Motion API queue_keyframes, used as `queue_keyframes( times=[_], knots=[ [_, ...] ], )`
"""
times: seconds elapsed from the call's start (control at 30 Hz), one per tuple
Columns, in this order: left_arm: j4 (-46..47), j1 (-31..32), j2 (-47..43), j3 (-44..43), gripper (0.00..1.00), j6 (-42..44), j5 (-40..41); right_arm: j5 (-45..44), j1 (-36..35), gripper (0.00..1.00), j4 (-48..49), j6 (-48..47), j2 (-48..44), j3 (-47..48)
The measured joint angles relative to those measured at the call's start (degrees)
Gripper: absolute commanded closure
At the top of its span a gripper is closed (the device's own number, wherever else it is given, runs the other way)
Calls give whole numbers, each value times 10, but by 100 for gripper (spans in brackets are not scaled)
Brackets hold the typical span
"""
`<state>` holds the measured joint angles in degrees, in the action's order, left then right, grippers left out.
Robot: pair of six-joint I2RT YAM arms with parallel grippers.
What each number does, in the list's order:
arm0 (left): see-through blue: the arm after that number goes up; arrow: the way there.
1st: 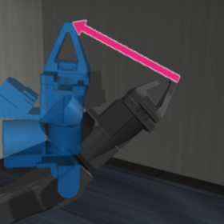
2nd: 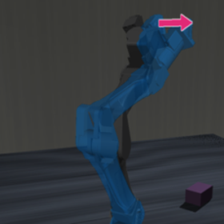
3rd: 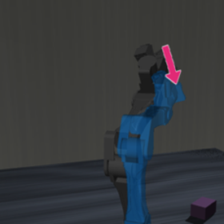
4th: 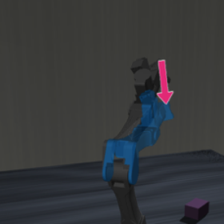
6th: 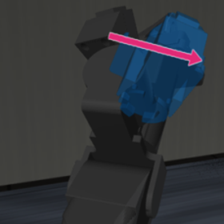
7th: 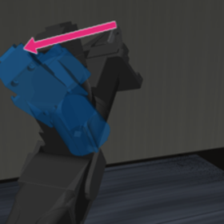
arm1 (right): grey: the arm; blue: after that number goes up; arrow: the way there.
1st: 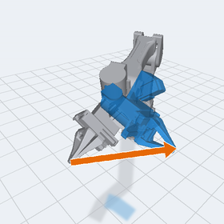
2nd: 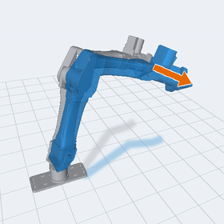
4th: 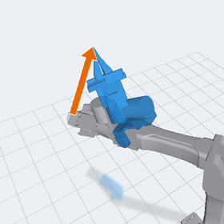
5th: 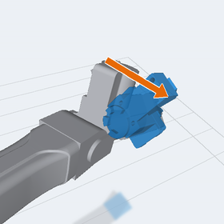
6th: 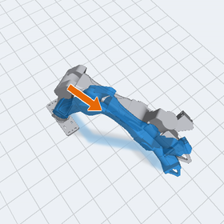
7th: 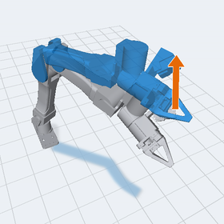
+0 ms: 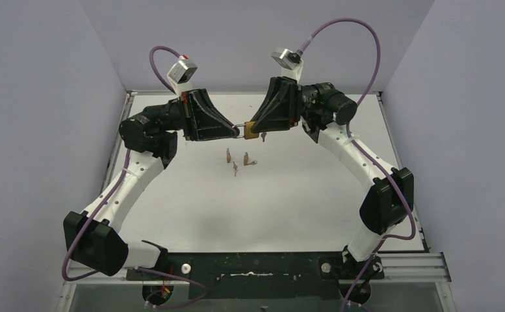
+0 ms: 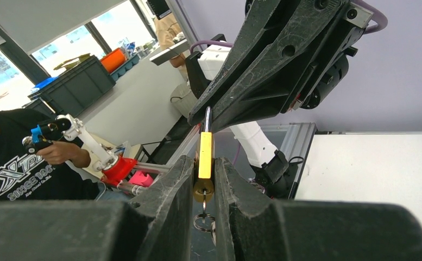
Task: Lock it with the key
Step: Lock the lock.
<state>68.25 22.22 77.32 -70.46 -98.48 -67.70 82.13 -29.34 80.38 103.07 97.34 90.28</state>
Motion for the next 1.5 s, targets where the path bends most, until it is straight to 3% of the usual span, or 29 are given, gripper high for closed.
queue_keyframes(
  times=[0.47,0.87,1.2,1.5],
  knots=[
    [-10,12,-2,0,100,32,18,0,0,100,2,-5,0,8],
    [-154,20,-66,31,100,201,47,9,-3,100,-14,-25,0,16],
    [-143,24,-66,46,100,223,68,11,-3,100,-82,-101,-13,17],
    [-134,32,-65,55,100,237,80,12,-7,100,-93,-116,-13,21]
  ],
)
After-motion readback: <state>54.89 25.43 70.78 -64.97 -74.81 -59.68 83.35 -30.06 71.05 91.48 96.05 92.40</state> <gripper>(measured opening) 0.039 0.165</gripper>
